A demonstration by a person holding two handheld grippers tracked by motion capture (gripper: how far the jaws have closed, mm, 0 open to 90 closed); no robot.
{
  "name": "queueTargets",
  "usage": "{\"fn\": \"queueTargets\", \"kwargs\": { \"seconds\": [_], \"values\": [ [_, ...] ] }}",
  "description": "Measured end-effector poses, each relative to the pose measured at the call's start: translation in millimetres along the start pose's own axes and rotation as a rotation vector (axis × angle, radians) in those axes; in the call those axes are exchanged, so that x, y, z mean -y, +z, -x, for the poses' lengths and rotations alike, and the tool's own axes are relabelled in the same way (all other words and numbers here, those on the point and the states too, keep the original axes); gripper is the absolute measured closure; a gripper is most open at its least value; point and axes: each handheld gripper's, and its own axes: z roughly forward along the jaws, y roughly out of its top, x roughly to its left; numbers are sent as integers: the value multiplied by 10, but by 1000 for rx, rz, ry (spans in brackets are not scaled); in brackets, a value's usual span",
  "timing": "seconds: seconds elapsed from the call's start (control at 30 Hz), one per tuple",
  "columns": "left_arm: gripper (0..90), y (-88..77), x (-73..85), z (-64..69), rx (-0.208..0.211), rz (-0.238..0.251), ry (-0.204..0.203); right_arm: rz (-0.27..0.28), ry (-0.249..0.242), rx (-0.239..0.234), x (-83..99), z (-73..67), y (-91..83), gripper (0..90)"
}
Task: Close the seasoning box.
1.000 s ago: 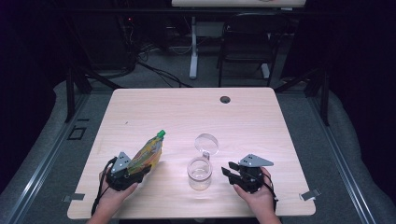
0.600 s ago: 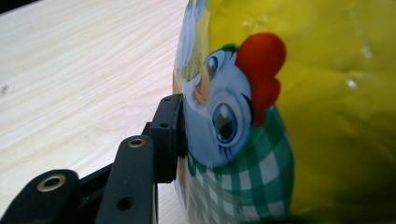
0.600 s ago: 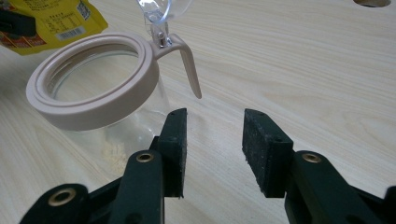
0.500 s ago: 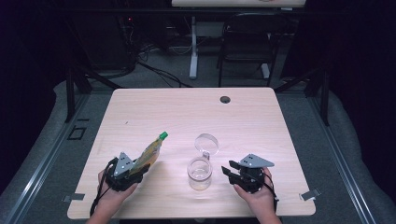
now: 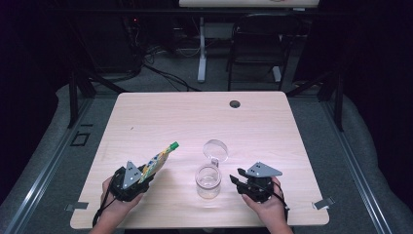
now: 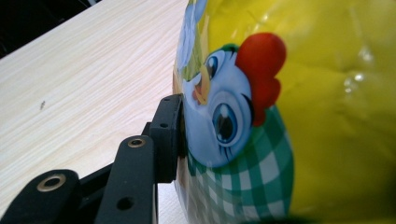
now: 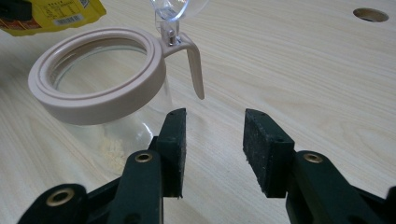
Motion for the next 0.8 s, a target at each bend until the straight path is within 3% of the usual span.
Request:
{"fn": "queueTargets", "kwargs": {
  "seconds": [0.33, 0.8],
  "values": [
    [597, -16, -20, 49, -36, 10, 51, 6, -2, 6, 8, 15, -4, 577],
    [596, -21, -56, 172, -109, -17, 183, 50, -44, -1, -29, -27, -48, 559]
  ]
}}
